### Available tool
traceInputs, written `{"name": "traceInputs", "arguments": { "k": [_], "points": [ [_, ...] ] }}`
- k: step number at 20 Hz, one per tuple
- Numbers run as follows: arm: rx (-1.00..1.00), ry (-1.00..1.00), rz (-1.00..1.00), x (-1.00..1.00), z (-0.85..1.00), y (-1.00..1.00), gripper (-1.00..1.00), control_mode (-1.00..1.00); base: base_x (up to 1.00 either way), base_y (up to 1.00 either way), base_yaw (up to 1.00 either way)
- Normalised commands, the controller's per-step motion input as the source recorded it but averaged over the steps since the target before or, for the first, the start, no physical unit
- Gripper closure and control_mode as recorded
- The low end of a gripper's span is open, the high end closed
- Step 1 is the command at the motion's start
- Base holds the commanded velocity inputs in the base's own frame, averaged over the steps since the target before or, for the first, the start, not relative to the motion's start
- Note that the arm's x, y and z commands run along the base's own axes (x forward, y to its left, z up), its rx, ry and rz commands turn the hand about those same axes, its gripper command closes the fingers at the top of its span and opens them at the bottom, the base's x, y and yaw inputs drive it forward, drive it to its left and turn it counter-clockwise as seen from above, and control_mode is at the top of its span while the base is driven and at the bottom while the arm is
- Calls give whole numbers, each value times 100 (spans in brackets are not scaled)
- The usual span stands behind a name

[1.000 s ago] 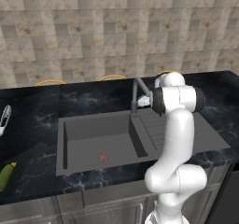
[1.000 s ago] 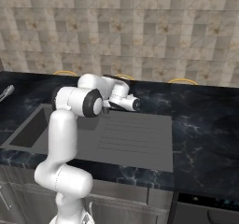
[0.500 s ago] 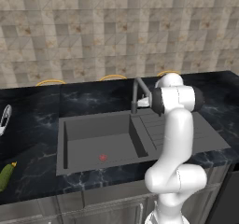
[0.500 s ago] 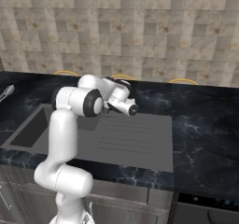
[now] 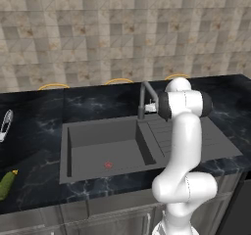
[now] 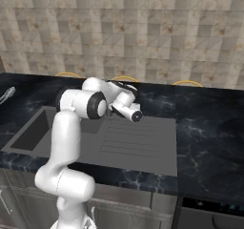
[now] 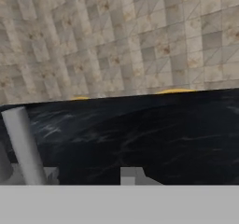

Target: Turn on the sink faucet. Then move the cucumber from the counter to the sink. Turn off the sink. Move the vegetable from the sink to the pot next to the stove. Finally move the pot to the front center burner.

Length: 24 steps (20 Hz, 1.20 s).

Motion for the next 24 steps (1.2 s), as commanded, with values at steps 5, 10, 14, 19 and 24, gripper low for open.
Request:
{"name": "traceInputs", "arguments": {
  "k": [5,10,14,19,24],
  "points": [
    [8,2,-6,16,-35,-62,100,-100,0,0,0],
    [6,2,-4,5,-44,-67,100,-100,0,0,0],
    [4,4,-1,0,-55,-74,100,-100,0,0,0],
    [5,5,0,0,-58,-80,100,-100,0,0,0],
    [8,3,0,-5,-44,-67,100,-100,0,0,0]
  ]
}}
